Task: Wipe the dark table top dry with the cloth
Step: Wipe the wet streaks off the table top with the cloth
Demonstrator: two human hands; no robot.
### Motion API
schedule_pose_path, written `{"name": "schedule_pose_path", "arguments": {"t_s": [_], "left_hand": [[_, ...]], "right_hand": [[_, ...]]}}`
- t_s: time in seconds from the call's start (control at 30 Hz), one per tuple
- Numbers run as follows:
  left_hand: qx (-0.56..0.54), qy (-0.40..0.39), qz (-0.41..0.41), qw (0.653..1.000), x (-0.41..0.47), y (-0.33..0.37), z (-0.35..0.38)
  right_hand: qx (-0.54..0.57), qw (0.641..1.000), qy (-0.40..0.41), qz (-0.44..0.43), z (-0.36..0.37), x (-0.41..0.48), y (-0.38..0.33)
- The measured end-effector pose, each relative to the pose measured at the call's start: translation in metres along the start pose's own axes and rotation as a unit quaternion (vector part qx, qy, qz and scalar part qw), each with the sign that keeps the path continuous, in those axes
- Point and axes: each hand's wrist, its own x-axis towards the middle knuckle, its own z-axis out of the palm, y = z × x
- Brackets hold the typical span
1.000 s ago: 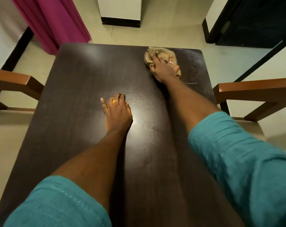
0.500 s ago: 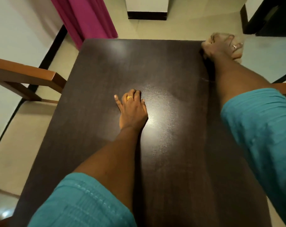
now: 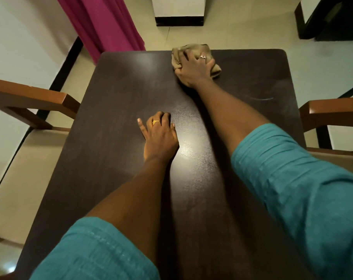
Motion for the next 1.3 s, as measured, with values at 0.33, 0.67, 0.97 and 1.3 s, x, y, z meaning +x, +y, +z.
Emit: {"name": "schedule_pose_path", "arguments": {"t_s": [0.33,0.67,0.97,1.3], "left_hand": [[0.0,-0.002,0.006,1.0,0.0,-0.004,0.0],[0.003,-0.011,0.008,1.0,0.001,-0.004,0.0],[0.005,-0.013,0.008,1.0,-0.003,-0.005,-0.002],[0.005,-0.007,0.013,1.0,-0.004,-0.003,-0.002]], "right_hand": [[0.042,0.98,0.029,0.194,-0.026,0.0,0.091],[0.066,0.941,0.084,0.32,-0.045,-0.051,0.171],[0.027,0.936,0.107,0.333,-0.022,-0.118,0.152],[0.045,0.959,0.068,0.272,-0.003,-0.142,0.071]]}}
